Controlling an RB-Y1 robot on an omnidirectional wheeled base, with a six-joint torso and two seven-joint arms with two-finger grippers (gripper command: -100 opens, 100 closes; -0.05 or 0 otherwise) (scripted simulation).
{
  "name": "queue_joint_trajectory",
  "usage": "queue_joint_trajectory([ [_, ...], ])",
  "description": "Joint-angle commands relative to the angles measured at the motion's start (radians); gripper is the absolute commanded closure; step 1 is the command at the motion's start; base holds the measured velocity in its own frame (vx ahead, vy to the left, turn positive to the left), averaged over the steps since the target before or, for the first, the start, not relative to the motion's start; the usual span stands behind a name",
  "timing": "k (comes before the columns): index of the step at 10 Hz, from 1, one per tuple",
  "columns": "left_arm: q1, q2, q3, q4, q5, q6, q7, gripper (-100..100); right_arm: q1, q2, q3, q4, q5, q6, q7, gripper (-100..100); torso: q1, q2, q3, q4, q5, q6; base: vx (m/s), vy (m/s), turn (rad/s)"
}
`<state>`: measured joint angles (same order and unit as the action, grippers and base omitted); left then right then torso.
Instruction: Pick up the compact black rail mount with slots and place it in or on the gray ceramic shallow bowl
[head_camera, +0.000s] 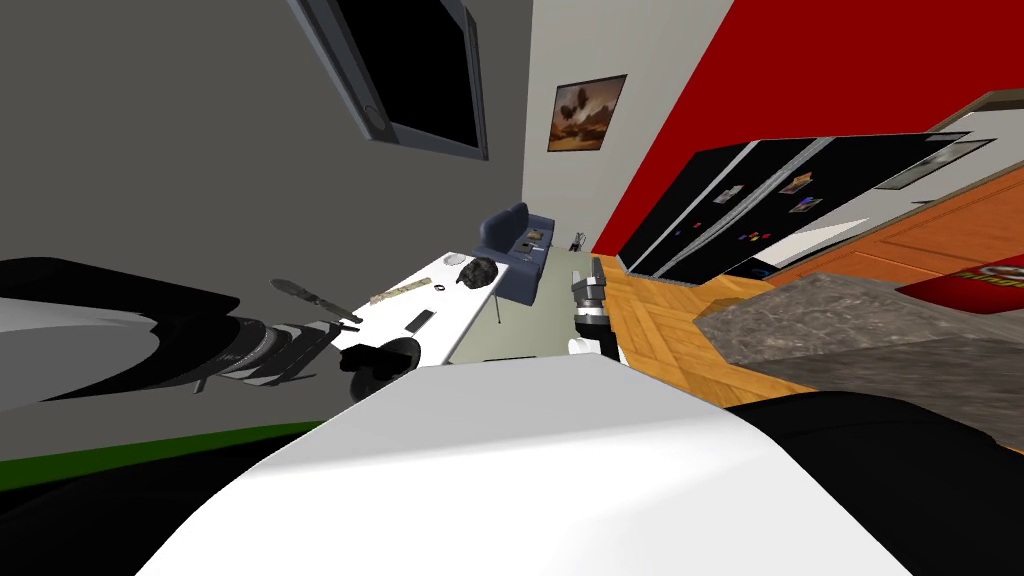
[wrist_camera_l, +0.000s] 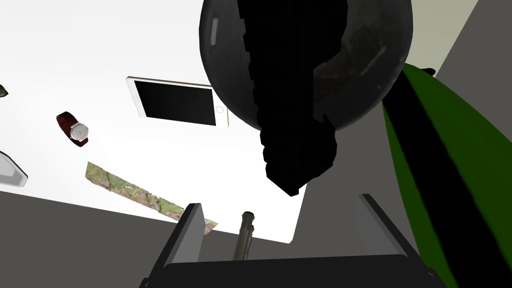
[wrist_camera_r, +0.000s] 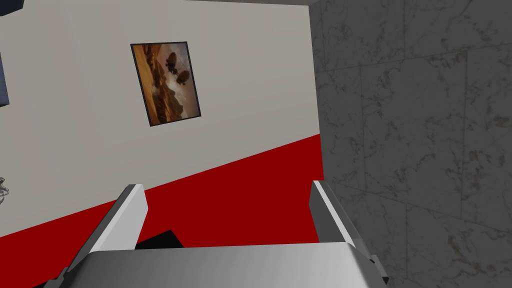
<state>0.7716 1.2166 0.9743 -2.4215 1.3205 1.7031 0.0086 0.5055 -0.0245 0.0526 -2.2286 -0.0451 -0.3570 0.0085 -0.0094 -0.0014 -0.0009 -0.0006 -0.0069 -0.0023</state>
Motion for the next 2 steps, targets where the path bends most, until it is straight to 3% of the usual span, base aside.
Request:
queue_joint_trajectory([
  [1,0.000,0.000,0.000,0.000,0.000,0.000,0.000,0,0.000,0.000,0.000,0.000,0.000,0.000,0.000,0,0.000,0.000,0.000,0.000,0.000,0.000,0.000,0.000,0.000],
  [2,0.000,0.000,0.000,0.000,0.000,0.000,0.000,0,0.000,0.000,0.000,0.000,0.000,0.000,0.000,0,0.000,0.000,0.000,0.000,0.000,0.000,0.000,0.000,0.000],
])
